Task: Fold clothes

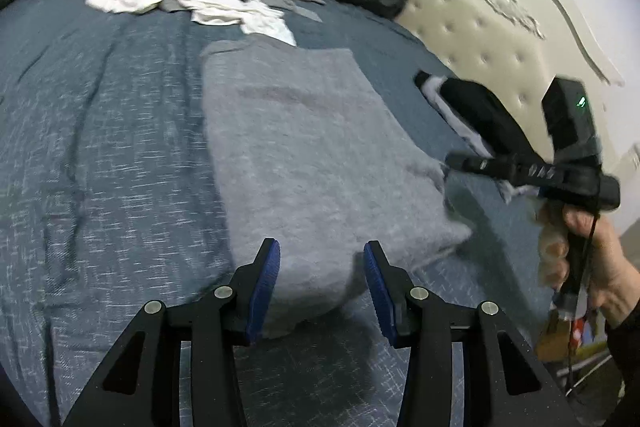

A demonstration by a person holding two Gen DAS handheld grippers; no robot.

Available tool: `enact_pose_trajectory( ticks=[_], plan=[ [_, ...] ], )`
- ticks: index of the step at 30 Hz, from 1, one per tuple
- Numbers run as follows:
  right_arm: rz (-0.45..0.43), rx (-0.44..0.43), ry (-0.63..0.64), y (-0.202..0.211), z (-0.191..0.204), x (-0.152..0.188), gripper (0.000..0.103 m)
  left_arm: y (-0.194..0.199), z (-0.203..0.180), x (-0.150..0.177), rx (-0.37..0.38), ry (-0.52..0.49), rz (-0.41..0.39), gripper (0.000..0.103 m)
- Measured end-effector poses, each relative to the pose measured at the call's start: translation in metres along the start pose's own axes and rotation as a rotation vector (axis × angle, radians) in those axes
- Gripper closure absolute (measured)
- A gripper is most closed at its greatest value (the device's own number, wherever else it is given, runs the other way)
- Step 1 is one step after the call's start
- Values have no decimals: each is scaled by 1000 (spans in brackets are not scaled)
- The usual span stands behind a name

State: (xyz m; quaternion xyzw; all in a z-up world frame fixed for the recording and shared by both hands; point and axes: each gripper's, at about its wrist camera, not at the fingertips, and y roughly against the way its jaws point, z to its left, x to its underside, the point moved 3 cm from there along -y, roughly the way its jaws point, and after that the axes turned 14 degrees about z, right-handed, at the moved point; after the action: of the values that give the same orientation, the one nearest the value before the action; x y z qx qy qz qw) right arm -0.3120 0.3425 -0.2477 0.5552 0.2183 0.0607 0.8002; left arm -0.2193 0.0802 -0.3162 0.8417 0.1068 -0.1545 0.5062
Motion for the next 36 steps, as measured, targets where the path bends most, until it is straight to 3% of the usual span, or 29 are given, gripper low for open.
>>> enact_pose_trajectory(
  ticks=[3,11,16,28,36],
  plan=[
    [12,40,99,0,24,-38,70,2,14,-2,5,56,3,56],
    [93,107,251,-40,92,-137,70,-10,32,-3,5,118,36,55],
    [163,175,358,-72,128,-168,70,-14,40,-2,12,142,51,55],
    [288,308,590,-141,175,-203,70,-20,40,-2,32,142,65,55],
    [371,349,633,-177,173,-207,70,-23,39,-3,38,145,70,54]
  ],
)
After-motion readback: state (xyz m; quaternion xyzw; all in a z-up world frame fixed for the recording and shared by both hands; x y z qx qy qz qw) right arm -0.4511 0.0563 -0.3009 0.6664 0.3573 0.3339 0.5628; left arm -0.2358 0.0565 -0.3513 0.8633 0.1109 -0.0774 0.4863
